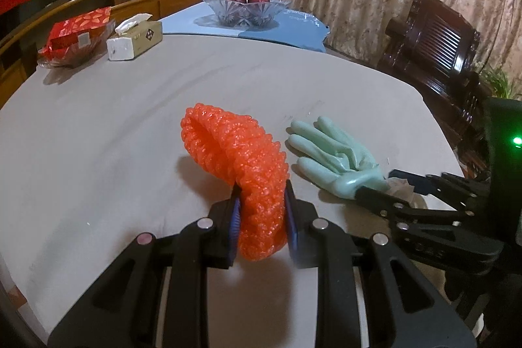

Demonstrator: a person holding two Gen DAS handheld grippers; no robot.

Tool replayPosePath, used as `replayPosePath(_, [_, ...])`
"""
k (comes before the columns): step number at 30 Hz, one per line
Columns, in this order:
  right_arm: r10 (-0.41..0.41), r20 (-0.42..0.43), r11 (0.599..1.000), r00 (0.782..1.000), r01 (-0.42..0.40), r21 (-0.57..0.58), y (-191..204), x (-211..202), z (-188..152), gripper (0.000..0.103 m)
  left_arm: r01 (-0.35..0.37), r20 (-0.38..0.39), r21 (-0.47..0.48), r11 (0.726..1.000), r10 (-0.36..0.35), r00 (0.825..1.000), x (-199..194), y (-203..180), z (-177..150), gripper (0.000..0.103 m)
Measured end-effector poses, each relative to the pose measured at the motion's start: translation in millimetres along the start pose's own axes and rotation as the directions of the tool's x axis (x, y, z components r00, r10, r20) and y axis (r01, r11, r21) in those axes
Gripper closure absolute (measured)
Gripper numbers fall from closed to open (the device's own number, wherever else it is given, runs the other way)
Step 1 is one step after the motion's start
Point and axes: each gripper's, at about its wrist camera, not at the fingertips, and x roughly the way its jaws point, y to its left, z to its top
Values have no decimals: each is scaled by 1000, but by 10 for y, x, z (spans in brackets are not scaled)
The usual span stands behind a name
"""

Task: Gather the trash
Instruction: 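Carry the net and glove over the bin and open both grippers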

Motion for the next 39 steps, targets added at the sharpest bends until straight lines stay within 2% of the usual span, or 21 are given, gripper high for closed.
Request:
replayPosePath(1, [0,-2,1000,1000,0,-3,-5,28,4,44,1,-1,0,1000,-1,1000,4,2,1,80])
replayPosePath(3, [17,5,1000,1000,-17,5,-17,38,9,58,1,-2,-1,1000,-1,1000,8,10,9,80])
replayPosePath(6, [35,14,999,999,-36,27,-42,-22,-2,69,2,2,-3,1000,-2,1000,-18,1,16,80])
replayPosePath(9, [33,47,998,998,-36,47,-41,-167,-22,73,5,14,4,1000,-5,1000,-59,-29,44,80])
replayPosePath(17, [-1,170,994,985,-18,106,-79,-762,-7,74,40,59,33,999,-42,997,-318,-264,130,80])
replayPosePath(24, [-37,275,991,961,-1,135,-131,-1420,-7,75,88,95,75,993,-95,991,-613,-587,207,80])
replayPosePath(39, [-130,364,982,922,68,178,-241,-2259,-223,75,195,152,148,970,-217,964,-1207,-1192,157,80])
